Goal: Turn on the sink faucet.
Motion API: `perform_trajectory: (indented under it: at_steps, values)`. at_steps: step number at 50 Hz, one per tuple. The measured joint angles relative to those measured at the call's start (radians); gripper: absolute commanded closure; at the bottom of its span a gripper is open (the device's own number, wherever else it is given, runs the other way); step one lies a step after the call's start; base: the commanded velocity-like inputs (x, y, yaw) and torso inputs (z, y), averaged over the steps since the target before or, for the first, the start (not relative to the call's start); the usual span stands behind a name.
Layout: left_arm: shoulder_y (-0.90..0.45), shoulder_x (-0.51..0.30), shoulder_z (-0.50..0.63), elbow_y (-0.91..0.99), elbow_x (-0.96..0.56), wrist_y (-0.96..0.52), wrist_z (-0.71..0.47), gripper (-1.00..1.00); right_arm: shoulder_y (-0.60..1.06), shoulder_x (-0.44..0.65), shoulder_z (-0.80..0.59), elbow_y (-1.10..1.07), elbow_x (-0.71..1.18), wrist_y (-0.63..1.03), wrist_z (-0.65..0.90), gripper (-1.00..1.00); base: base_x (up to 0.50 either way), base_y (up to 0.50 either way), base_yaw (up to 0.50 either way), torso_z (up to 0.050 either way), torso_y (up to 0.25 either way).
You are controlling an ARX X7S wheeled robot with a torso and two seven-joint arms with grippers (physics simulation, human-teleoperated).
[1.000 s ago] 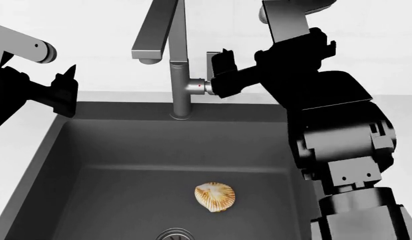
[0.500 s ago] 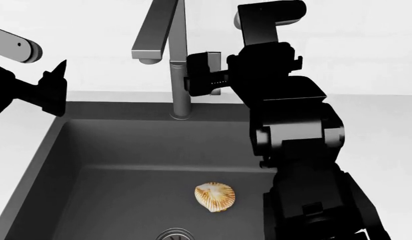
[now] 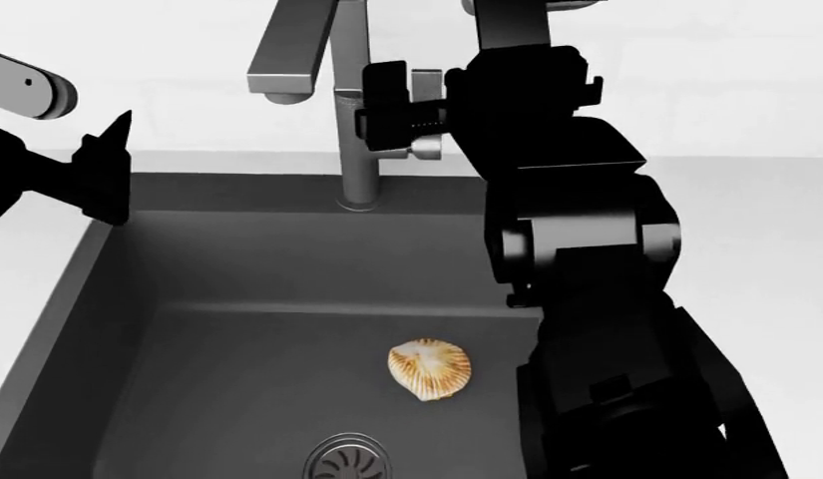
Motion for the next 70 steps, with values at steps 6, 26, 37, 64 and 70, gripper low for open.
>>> perform_trajectory:
  at_steps: [6, 26, 37, 64, 70]
  values:
    - [-0.012, 0.017, 0.004, -0.014, 0.005, 0.007, -0.009, -1.0, 0.015, -0.001, -0.017, 0.002, 0.001, -0.016, 0.015, -1.0, 0.0, 0.0, 0.0, 0.003, -0.156]
    - [-0.003, 0.014, -0.003, -0.001, -0.004, 0.006, -0.016, -1.0, 0.051, -0.001, -0.09, 0.004, 0.068, -0.038, 0.031, -1.0, 0.0, 0.0, 0.0, 0.003, -0.156]
    - [0.005, 0.011, -0.006, 0.003, -0.009, 0.006, -0.018, -1.0, 0.064, -0.001, -0.112, 0.004, 0.092, -0.06, 0.046, -1.0, 0.0, 0.0, 0.0, 0.002, -0.122]
    - [0.023, 0.012, -0.02, -0.009, -0.021, 0.009, -0.029, -1.0, 0.07, -0.001, -0.143, 0.004, 0.14, -0.111, 0.103, -1.0, 0.0, 0.0, 0.0, 0.0, 0.0]
    - [0.026, 0.013, -0.019, -0.009, -0.023, 0.008, -0.03, -1.0, 0.066, -0.001, -0.122, 0.002, 0.129, -0.118, 0.12, -1.0, 0.0, 0.0, 0.0, 0.0, 0.0]
